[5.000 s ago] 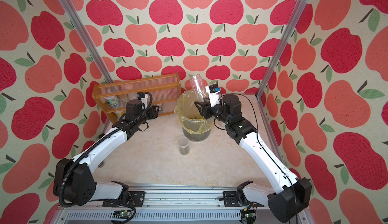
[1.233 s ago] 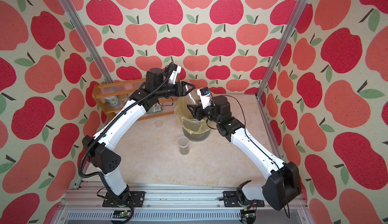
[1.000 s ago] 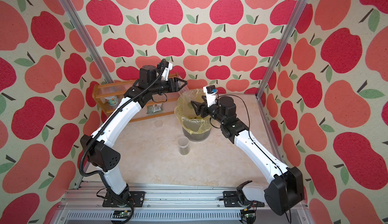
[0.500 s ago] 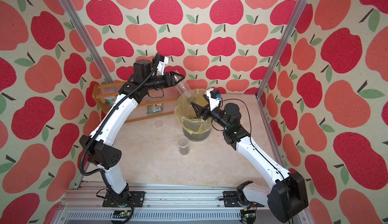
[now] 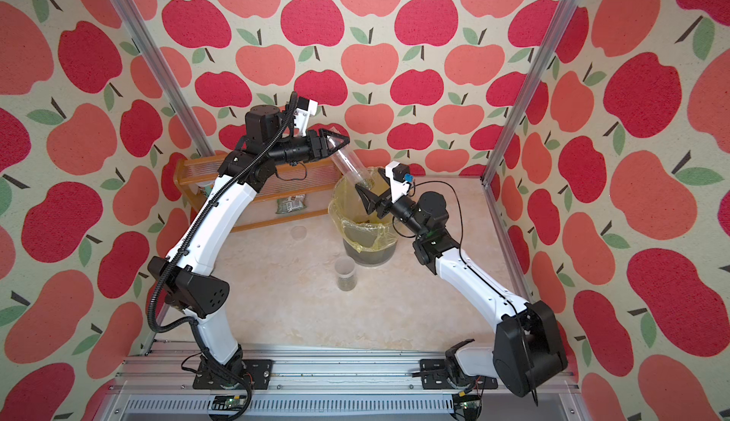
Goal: Empty moldy mung beans from jars
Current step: Pour the moldy mung beans from the jar into the trash bin.
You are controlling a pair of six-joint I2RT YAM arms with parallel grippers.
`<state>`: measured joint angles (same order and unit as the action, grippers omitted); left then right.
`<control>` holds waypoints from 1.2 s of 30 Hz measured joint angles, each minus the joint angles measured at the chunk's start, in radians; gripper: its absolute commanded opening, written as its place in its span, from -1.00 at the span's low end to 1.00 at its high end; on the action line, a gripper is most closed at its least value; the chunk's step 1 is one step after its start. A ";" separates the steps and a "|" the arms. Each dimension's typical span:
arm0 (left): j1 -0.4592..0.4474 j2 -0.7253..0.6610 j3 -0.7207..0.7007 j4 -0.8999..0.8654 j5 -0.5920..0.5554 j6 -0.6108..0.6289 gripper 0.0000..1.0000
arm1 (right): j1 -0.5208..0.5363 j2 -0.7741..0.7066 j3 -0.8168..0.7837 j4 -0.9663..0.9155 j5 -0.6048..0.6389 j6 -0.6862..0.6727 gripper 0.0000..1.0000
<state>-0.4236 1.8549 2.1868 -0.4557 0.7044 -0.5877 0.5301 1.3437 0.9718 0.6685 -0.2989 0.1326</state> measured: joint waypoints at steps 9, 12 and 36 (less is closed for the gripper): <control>0.000 0.012 0.000 0.004 0.002 -0.017 -0.25 | 0.000 0.067 0.047 0.028 -0.037 0.014 0.68; 0.001 0.012 0.000 0.009 0.003 -0.023 -0.26 | 0.000 0.076 0.051 0.039 -0.040 0.018 0.71; 0.007 0.010 -0.002 0.019 0.010 -0.025 -0.29 | 0.000 0.090 0.060 0.028 -0.018 0.013 0.77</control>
<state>-0.4168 1.8645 2.1849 -0.4370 0.7147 -0.6128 0.5297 1.4334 1.0317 0.6968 -0.3164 0.1452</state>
